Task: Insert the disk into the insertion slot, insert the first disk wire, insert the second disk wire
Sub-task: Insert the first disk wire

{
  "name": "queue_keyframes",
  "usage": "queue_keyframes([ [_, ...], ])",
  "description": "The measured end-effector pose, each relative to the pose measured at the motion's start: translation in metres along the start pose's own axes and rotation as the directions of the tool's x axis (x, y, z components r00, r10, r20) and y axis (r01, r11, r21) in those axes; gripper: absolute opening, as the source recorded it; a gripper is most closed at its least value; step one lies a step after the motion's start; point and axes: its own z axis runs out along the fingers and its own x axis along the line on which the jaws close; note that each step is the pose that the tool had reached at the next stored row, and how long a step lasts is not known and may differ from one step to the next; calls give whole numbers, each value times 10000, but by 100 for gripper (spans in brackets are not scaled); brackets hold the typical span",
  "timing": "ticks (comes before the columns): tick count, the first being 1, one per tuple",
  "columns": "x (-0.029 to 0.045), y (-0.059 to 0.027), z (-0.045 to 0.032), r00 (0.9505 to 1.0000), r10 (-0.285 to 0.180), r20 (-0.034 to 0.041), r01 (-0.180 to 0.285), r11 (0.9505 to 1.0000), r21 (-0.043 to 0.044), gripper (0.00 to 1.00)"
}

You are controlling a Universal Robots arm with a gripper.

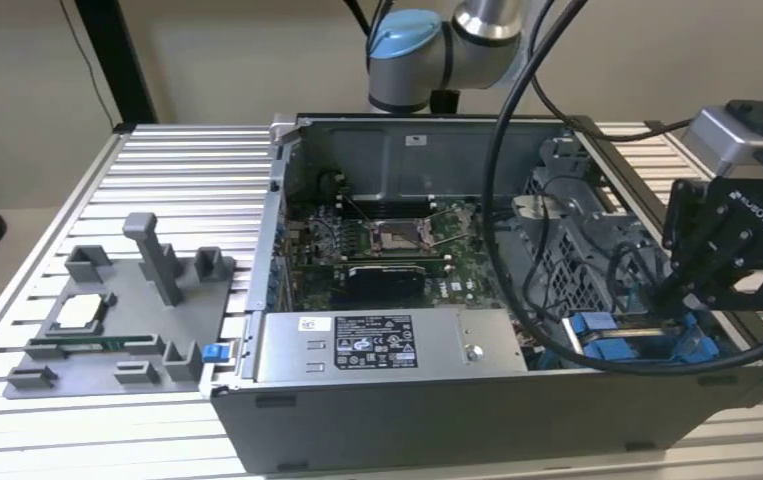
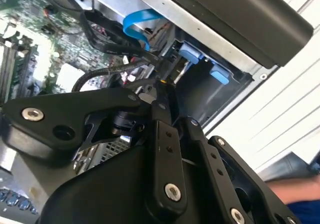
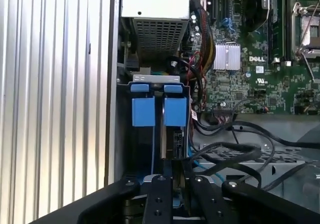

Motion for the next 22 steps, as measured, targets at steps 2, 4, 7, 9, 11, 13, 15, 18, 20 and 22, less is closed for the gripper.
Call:
queue_keyframes([
  [2,-59,1,3,9994,41,-338,-39,10000,62,0],
  [4,-120,0,9,9987,63,-509,-56,9999,136,0],
  [7,-151,-1,21,9982,73,-591,-60,9997,220,0],
  [9,-162,-2,33,9979,79,-637,-59,9995,317,0],
  [11,-184,-3,43,9977,88,-673,-57,9989,468,0],
  [13,-200,-4,48,9974,95,-720,-58,9986,522,0],
  [15,-207,-4,52,9970,100,-762,-60,9986,526,0],
  [18,-217,-2,63,9963,113,-850,-67,9985,538,0],
  [20,-236,-2,72,9957,122,-913,-70,9984,564,0],
  [22,-257,-1,74,9955,126,-942,-72,9983,575,0],
])
